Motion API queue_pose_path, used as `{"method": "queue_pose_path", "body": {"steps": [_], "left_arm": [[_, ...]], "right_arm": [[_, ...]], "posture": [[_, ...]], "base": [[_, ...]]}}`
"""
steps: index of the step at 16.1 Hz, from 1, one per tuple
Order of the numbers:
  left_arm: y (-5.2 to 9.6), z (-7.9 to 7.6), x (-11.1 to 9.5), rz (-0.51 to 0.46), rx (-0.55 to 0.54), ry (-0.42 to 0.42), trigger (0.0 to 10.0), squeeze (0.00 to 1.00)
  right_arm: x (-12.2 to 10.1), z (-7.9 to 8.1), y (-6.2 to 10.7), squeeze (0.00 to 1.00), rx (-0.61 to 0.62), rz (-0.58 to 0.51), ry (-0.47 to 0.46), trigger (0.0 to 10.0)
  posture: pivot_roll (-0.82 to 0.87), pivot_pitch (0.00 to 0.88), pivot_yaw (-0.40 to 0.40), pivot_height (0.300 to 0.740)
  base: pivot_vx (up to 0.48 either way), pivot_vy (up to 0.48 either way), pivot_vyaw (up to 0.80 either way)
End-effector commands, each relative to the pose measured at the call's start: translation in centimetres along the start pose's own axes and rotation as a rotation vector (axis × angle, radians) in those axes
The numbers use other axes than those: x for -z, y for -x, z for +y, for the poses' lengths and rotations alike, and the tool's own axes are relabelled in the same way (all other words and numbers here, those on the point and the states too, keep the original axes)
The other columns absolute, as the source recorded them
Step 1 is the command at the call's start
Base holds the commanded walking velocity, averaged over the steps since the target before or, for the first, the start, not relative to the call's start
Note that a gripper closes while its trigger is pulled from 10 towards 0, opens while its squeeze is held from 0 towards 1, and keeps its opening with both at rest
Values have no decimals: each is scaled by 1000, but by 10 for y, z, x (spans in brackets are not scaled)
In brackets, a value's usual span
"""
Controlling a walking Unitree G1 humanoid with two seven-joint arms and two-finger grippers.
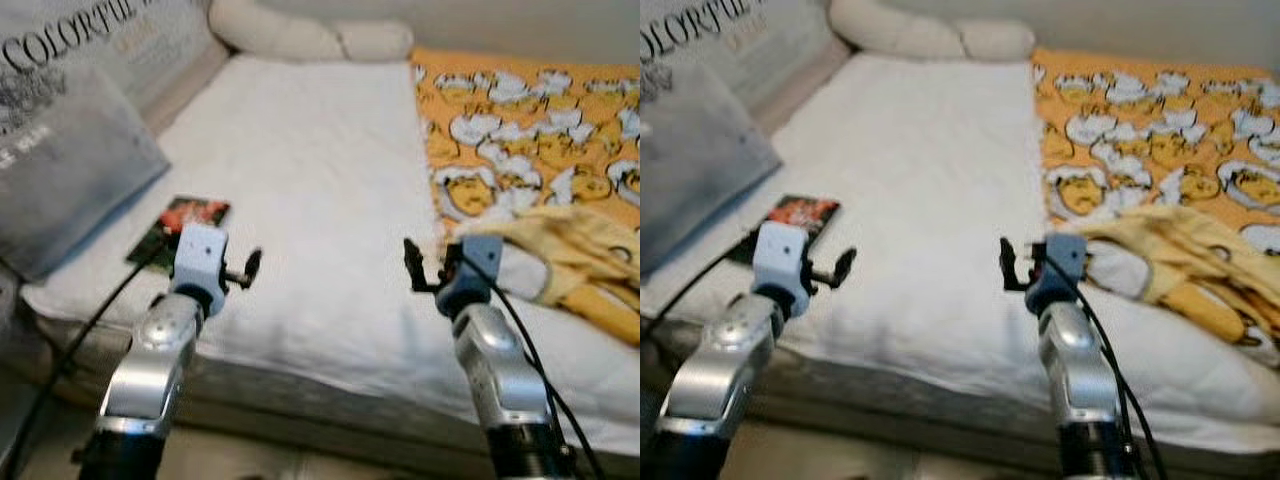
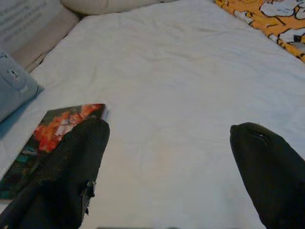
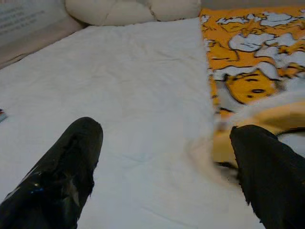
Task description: Clean up the room
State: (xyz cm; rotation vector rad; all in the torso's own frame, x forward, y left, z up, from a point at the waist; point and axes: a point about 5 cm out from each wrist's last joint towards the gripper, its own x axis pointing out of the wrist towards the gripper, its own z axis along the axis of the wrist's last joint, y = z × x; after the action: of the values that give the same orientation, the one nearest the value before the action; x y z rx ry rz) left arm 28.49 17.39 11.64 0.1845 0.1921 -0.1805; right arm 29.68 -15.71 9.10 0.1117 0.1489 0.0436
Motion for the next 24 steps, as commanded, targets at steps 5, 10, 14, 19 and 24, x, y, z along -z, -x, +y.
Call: {"method": "queue_pose_path", "body": {"steps": [5, 10, 14, 19, 24], "left_arm": [[-1, -3, 1, 1, 10, -3, 10000, 0], [-1, -5, 2, 7, 20, -6, 10000, 0], [-2, -6, 2, 3, 30, 4, 10000, 0], [4, -12, 2, 1, 128, -18, 10000, 0], [12, -17, 2, 17, 343, -75, 10000, 0]], "right_arm": [[2, -7, 0, 1000, 37, 17, -8, 10000], [3, -8, -1, 1000, 40, 24, -3, 10000], [3, -7, -2, 1000, 31, 34, 16, 10000], [6, -22, -2, 1000, 80, 99, 155, 10000], [24, -65, -12, 0, 85, 332, 352, 10000]], "posture": [[-40, 0, 47, 740], [-41, 0, 48, 740], [-44, 0, 48, 740], [-48, 0, 46, 740], [-40, 0, 45, 740]], "base": [[0, -480, 0], [0, -480, 0], [0, -325, 0], [0, 0, 0], [0, 0, 0]]}}
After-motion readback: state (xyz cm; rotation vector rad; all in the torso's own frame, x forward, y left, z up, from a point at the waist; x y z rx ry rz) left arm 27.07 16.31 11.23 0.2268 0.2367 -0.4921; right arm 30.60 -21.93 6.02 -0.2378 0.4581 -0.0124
